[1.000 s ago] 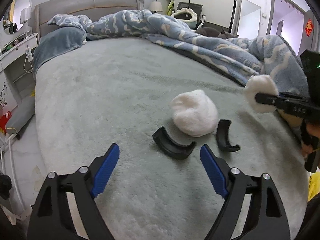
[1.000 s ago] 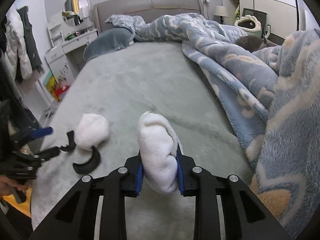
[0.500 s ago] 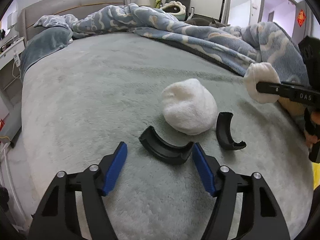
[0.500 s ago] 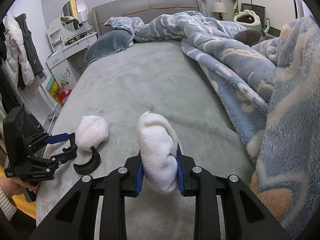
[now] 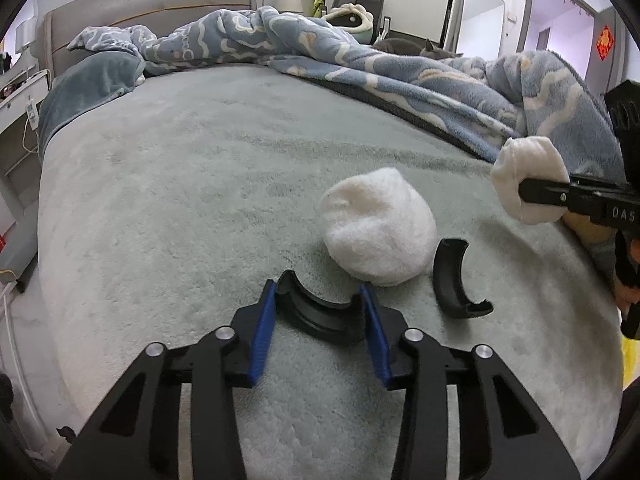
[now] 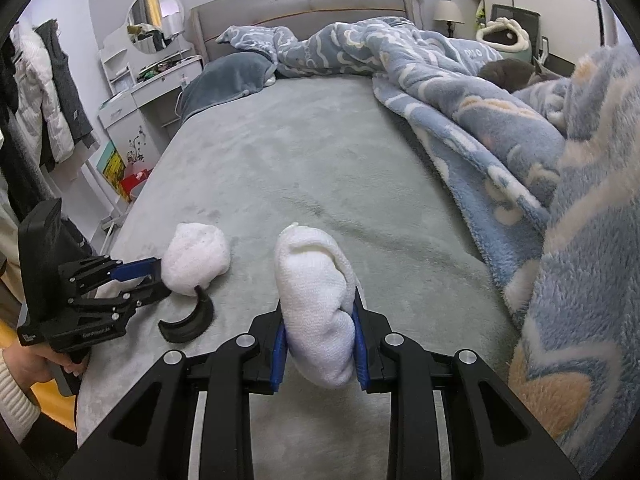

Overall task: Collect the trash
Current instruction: 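Carry the black clip and tissue ball toward the teal bin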

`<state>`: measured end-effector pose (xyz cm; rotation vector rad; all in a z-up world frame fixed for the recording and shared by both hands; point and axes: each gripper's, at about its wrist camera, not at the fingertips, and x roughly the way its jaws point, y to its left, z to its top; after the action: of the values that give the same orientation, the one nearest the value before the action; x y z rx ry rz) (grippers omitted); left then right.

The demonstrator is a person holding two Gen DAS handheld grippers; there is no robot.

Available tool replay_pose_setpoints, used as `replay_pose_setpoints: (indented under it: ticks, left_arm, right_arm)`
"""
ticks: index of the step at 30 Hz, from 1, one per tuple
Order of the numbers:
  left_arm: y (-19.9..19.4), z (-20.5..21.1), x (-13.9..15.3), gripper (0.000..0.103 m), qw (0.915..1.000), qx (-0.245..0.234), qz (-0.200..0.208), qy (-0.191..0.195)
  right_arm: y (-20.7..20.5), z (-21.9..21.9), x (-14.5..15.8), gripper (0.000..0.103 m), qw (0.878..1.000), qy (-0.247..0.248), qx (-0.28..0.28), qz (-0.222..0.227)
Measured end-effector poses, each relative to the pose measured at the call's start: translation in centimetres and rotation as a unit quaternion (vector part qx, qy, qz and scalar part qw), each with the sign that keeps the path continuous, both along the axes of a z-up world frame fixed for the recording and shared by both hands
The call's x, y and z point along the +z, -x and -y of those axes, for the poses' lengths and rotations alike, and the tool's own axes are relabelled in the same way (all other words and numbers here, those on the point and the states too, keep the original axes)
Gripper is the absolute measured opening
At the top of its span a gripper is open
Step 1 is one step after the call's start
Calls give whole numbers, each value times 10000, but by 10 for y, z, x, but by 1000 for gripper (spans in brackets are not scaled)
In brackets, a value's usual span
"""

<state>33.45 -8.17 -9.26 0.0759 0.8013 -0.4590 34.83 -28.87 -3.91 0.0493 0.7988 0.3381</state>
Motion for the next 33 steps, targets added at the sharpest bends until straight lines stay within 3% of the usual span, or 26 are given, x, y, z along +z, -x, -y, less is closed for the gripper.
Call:
replay_pose_setpoints:
  ticks: [13, 33]
  left_arm:
    - [33, -18, 29, 42, 9993, 151, 26, 329]
    - [100, -60, 50, 42, 9958, 706, -108, 568]
  right_arm:
    - [26, -40, 36, 27, 9995, -82, 292, 100]
    - [77, -98, 41, 27, 9984, -139, 505, -201]
